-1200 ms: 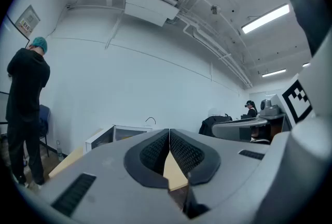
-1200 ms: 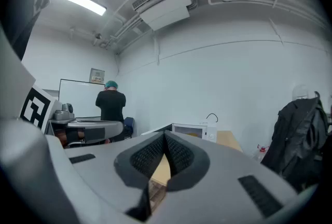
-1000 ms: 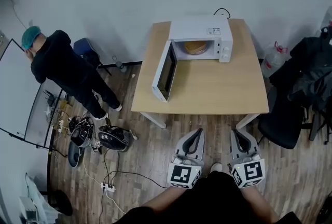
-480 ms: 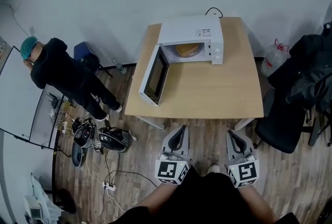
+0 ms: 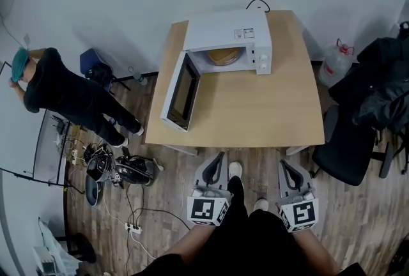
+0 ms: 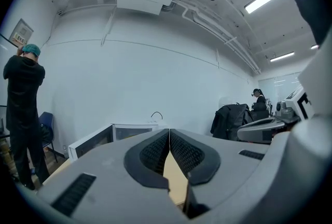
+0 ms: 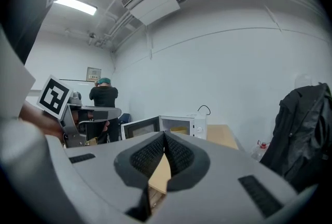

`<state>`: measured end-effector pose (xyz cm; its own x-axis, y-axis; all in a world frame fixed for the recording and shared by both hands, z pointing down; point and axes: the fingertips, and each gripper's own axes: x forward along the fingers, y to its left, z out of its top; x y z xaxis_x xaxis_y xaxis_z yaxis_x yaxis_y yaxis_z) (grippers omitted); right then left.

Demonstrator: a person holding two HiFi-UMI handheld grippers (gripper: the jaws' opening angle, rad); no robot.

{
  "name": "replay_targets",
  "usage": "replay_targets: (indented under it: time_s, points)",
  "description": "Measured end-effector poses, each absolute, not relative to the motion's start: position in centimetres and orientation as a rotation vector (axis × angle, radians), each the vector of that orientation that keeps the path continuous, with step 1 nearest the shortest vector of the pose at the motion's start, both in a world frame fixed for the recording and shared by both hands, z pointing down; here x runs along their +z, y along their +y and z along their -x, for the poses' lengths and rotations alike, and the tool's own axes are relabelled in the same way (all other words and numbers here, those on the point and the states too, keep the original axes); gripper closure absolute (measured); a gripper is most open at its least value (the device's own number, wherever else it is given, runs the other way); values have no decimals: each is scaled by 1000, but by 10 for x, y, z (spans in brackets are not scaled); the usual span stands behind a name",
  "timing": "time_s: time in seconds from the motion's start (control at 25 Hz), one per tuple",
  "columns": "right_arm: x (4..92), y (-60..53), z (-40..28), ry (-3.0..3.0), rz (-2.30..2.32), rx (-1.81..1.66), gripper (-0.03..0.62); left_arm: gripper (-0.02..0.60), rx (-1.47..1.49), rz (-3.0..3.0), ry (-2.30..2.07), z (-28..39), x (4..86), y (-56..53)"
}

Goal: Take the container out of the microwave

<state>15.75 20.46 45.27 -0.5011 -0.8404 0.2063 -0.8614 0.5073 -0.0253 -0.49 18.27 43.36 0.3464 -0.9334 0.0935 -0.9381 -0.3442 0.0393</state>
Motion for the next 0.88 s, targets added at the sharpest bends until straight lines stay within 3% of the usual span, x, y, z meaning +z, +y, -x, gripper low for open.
replay_targets:
  time_s: [0.88]
  points:
    - [448, 13, -44, -2469, -1418, 167, 534, 568, 150, -2527, -1580, 103, 475, -17]
